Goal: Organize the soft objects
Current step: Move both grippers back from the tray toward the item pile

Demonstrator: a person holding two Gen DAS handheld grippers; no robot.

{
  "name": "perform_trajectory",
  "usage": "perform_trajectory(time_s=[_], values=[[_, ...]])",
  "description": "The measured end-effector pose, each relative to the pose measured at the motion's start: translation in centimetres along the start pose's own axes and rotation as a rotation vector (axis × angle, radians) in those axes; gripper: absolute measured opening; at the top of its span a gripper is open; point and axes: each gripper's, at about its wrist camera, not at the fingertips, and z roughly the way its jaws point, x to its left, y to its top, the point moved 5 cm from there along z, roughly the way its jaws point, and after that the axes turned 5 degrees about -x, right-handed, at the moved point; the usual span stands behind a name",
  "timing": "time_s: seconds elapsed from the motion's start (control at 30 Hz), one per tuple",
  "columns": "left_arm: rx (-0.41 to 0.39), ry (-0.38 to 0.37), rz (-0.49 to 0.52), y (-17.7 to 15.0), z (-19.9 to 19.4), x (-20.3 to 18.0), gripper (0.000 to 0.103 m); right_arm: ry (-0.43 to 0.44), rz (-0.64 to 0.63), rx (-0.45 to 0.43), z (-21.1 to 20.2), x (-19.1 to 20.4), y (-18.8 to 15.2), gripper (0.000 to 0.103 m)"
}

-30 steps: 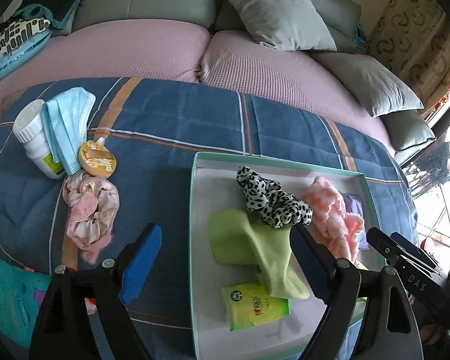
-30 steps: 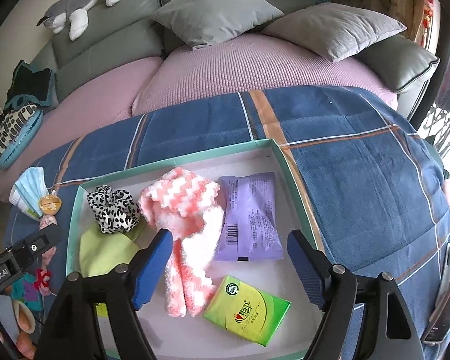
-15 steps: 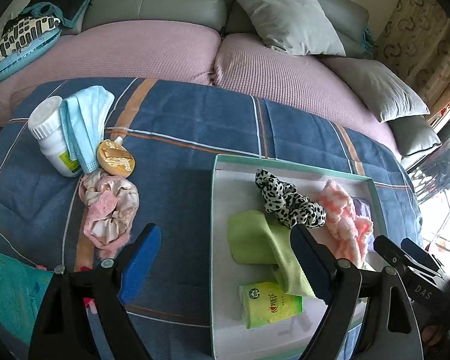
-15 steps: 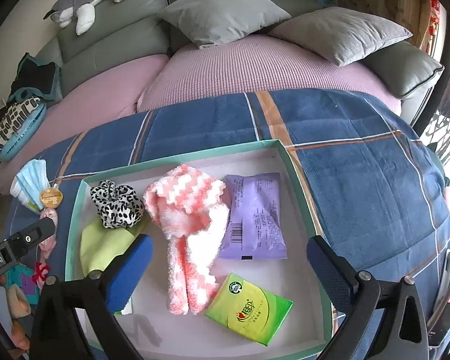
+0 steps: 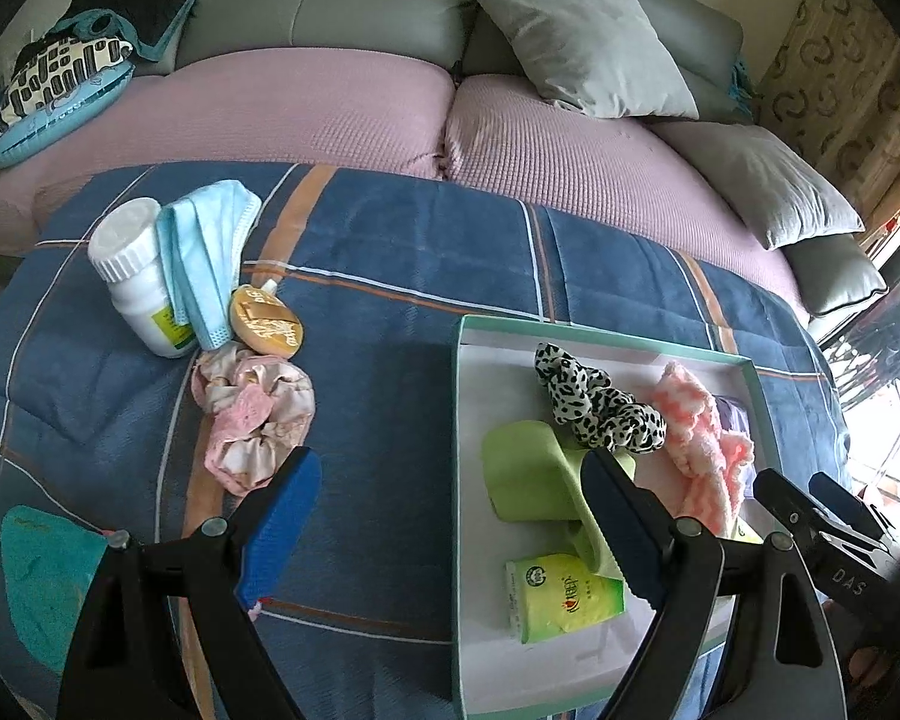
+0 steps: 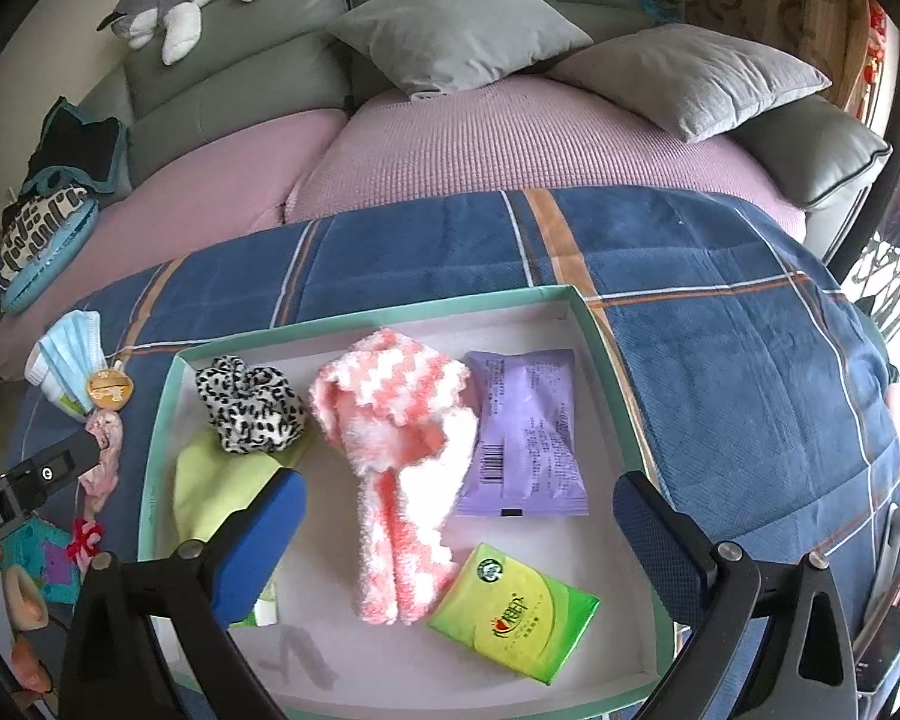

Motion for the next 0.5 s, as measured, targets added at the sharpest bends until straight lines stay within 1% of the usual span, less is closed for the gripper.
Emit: perform_trajectory(time_s=[0.17, 0.27, 0.37, 0.43, 0.5], values=[[-0.011, 0.017, 0.011, 0.0, -0.9, 0.9, 0.089, 0.011, -0.011, -0.003, -0.4, 1.4, -0.2, 0.103], [-0.017, 0.035, 0.02, 0.0, -1.4, 1.6, 0.089, 0.05, 0.011, -0.027, -1.1, 2.2, -0.1, 0.103], [-0.022, 0.038, 0.007, 0.0, -1.9, 2.4, 0.089, 0.104, 0.028, -0.052, -1.7, 3.3, 0.1, 0.103], [-0.028, 0.044, 0.001, 0.1, -2.2, 2.9, 0.089, 0.12, 0.031, -0.06, -1.8, 4.0, 0.1, 0.103], [-0.034, 0.052, 0.001, 0.2, -2.6, 3.5, 0.089, 0.118, 0.027, -0.067, -2.0, 4.6, -0.1, 0.103]])
